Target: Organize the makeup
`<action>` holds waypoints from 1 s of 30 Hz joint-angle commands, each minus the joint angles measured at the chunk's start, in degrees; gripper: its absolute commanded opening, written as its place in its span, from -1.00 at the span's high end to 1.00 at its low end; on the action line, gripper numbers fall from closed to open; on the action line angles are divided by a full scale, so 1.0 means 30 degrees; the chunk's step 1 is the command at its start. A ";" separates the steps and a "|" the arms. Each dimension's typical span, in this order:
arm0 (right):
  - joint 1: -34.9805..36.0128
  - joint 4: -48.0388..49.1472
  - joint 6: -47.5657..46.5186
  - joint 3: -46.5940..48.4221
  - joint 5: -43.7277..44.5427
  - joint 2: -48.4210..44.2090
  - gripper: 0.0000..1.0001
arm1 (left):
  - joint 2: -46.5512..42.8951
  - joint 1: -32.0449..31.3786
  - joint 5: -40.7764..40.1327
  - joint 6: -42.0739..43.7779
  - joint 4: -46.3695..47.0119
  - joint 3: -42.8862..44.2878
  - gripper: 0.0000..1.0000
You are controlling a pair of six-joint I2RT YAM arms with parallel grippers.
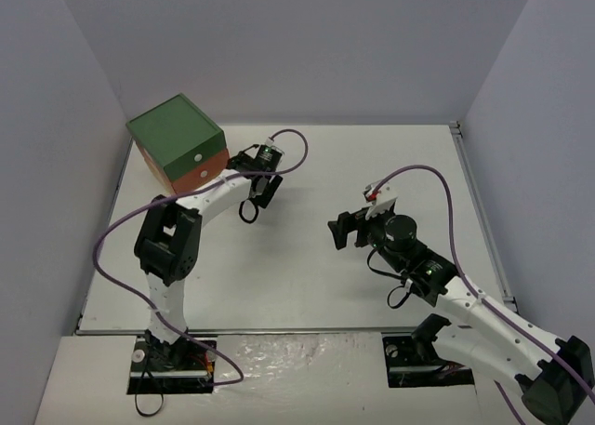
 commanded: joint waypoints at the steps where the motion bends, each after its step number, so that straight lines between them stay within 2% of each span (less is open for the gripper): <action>1: -0.0133 -0.0817 0.0172 0.2499 0.1486 -0.0728 -1.00 | -0.5159 -0.1088 0.0620 -0.2234 -0.0800 0.0872 -0.77; 5: -0.0163 -0.2781 0.0144 0.4338 0.3562 -0.1192 -1.00 | -0.8644 -0.1028 0.0002 -0.3227 -0.1952 0.0543 -0.78; 8: -0.0147 -0.4080 0.0183 0.5807 0.5537 -0.1662 -1.00 | -1.1781 -0.0797 -0.1225 -0.3918 -0.2615 0.0052 -0.94; 13: -0.0176 -0.6293 -0.0643 0.7861 0.8652 -0.2364 -1.00 | -1.7376 0.0497 -0.1617 -0.4426 -0.3398 -0.1254 -0.94; 15: -0.0176 -0.6473 -0.0890 0.8061 0.8999 -0.2547 -1.00 | -1.8084 0.0965 -0.1905 -0.4445 -0.3747 -0.1661 -0.94; 18: -0.0176 -0.6982 -0.1909 0.8329 1.0005 -0.3439 -1.00 | -2.1173 0.1298 -0.2847 -0.4230 -0.4857 -0.2346 -0.94; 24: -0.0176 -0.7074 -0.2415 0.7864 1.0871 -0.4835 -1.00 | -2.4484 0.1339 -0.4002 -0.4793 -0.7029 -0.3886 -0.94; 30: -0.0118 -0.7093 -0.2562 0.7474 1.1299 -0.5831 -1.00 | -2.6422 0.1328 -0.4140 -0.5972 -0.8553 -0.5575 -0.94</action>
